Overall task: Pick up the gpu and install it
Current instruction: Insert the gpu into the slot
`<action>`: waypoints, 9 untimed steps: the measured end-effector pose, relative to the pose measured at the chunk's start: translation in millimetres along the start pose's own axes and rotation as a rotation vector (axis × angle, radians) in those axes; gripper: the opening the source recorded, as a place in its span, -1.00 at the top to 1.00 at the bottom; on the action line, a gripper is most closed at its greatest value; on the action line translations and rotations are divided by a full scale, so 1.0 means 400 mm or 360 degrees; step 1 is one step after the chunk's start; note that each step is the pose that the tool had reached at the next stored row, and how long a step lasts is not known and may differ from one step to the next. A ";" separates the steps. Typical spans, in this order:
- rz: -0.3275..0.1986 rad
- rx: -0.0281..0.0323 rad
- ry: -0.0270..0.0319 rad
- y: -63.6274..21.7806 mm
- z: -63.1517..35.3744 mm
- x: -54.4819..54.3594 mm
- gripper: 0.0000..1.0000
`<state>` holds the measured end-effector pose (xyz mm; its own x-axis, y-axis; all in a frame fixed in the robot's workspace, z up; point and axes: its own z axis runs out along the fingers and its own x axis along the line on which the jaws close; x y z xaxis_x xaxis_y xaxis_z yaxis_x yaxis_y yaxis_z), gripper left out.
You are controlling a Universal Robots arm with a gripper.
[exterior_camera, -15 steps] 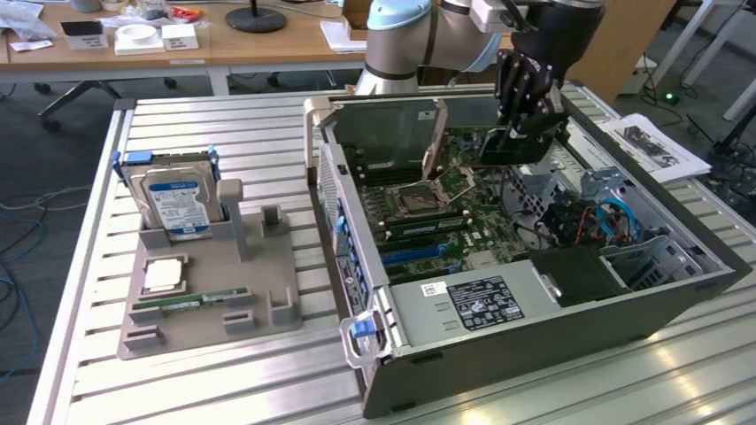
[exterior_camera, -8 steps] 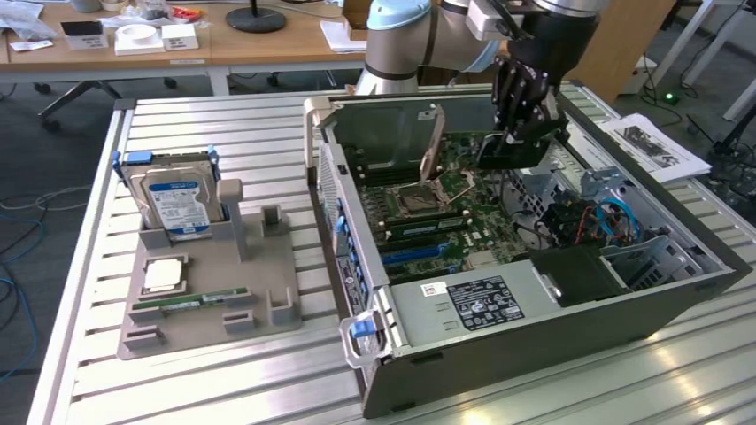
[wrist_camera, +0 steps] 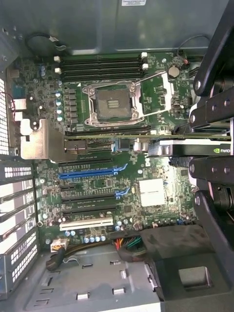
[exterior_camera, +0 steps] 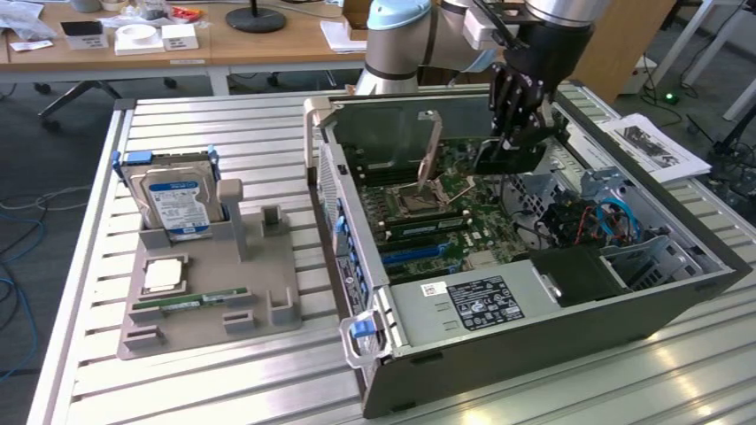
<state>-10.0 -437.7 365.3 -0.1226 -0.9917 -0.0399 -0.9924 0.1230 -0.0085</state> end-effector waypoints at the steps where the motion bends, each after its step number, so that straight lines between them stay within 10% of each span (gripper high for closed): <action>1: 0.0000 0.00000 0.00001 0.000 0.002 0.000 0.47; 9: 0.0000 0.00000 0.00001 0.003 0.022 0.001 0.47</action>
<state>-11.3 -437.7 356.4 -0.1225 -0.9917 -0.0398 -0.9924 0.1230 -0.0085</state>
